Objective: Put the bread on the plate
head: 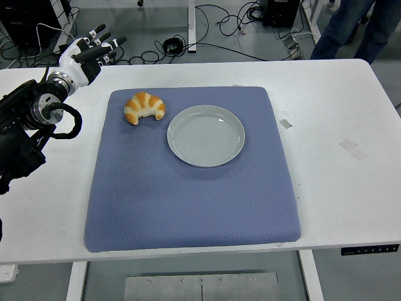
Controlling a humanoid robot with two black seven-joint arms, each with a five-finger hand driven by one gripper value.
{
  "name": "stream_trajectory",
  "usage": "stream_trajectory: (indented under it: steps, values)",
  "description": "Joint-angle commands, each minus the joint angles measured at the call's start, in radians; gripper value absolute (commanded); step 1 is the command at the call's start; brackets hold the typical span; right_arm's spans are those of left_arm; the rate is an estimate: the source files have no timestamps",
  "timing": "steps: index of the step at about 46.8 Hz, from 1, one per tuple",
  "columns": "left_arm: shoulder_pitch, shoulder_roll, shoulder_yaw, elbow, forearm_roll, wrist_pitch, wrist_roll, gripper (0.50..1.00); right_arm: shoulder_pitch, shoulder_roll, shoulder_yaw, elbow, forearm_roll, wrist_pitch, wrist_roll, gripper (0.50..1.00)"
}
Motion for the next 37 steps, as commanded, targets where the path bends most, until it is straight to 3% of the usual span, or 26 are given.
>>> stream_trajectory:
  steps: [1,5,9,20,26,33,37]
  values:
    - [0.002,0.000,-0.013,0.000,-0.011,-0.004,-0.003,0.984,0.000,0.000,0.000,0.000,0.000,0.000,0.000,1.000]
    - [0.010,0.002,-0.016,0.003,-0.014,-0.004,-0.014,0.984,0.000,0.000,0.000,0.000,0.000,0.000,0.000,1.000]
    - [0.010,-0.006,-0.027,0.003,-0.016,0.004,-0.060,0.983,0.000,0.000,0.001,0.000,0.000,0.000,0.000,1.000]
    - [0.013,0.014,-0.027,-0.005,-0.008,-0.013,-0.080,0.984,0.000,0.000,0.000,0.000,0.000,0.000,0.000,1.000]
    - [0.013,0.008,-0.041,-0.008,-0.014,-0.010,-0.119,0.984,0.000,0.000,0.000,0.000,0.000,0.000,0.000,1.000]
    - [0.007,0.003,-0.055,-0.046,0.003,-0.007,-0.127,0.983,0.000,0.000,0.001,0.000,0.000,0.000,0.000,1.000]
    - [-0.008,0.003,-0.001,-0.060,0.024,0.038,-0.112,0.983,0.000,0.000,0.000,0.000,0.000,0.000,0.000,1.000]
